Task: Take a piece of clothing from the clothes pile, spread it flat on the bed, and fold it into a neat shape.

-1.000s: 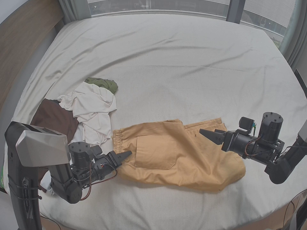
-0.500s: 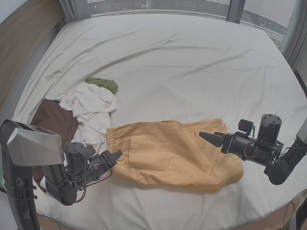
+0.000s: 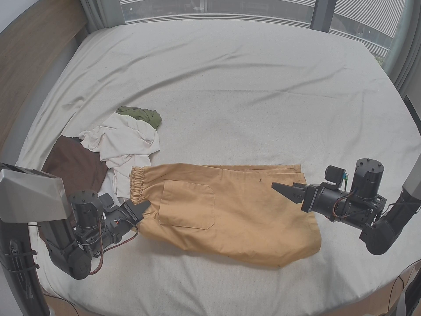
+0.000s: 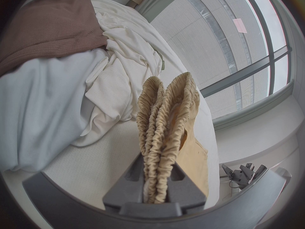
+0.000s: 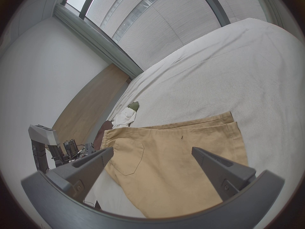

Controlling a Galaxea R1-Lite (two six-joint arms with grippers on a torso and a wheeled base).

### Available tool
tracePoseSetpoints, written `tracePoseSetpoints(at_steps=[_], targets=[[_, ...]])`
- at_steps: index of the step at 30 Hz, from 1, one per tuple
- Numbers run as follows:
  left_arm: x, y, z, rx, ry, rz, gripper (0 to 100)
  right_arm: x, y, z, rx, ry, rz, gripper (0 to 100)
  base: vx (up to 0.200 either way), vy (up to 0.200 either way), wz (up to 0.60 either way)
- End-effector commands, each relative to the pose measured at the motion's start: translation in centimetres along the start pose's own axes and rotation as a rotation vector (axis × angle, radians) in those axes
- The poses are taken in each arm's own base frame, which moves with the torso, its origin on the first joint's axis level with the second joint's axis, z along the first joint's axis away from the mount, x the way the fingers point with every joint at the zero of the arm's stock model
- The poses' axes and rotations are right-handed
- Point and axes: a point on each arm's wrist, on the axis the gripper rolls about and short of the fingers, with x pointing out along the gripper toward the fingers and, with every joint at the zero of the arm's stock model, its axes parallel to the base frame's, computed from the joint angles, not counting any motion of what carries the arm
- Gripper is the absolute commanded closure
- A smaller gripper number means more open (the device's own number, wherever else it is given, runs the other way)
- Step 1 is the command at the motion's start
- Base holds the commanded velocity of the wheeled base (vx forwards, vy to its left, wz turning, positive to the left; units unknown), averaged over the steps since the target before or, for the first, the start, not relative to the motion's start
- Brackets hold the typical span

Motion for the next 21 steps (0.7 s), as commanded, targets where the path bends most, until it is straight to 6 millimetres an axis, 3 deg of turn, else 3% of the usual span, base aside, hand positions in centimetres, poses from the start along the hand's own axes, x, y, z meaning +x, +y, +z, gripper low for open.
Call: tracePoseSetpoints(at_steps=[1,8,21], targets=[[-0.1,-0.3,0.1,0.003,-0.005,-0.011,100,0.1,0.0,-0.1,0.001,0.004,0.000,0,0.000,0.000,0.00],[-0.8,-3.1,1.3,0.032,-0.021,-0.141,100,0.1,0.0,0.0,0.001,0.001,0.003,0,0.000,0.000,0.00],[-0.3,-7.8,-0.2,0.075,0.026,-0.318,100,-0.4,0.2,1.1,0.036,-0.053,0.015,0,0.000,0.000,0.00]])
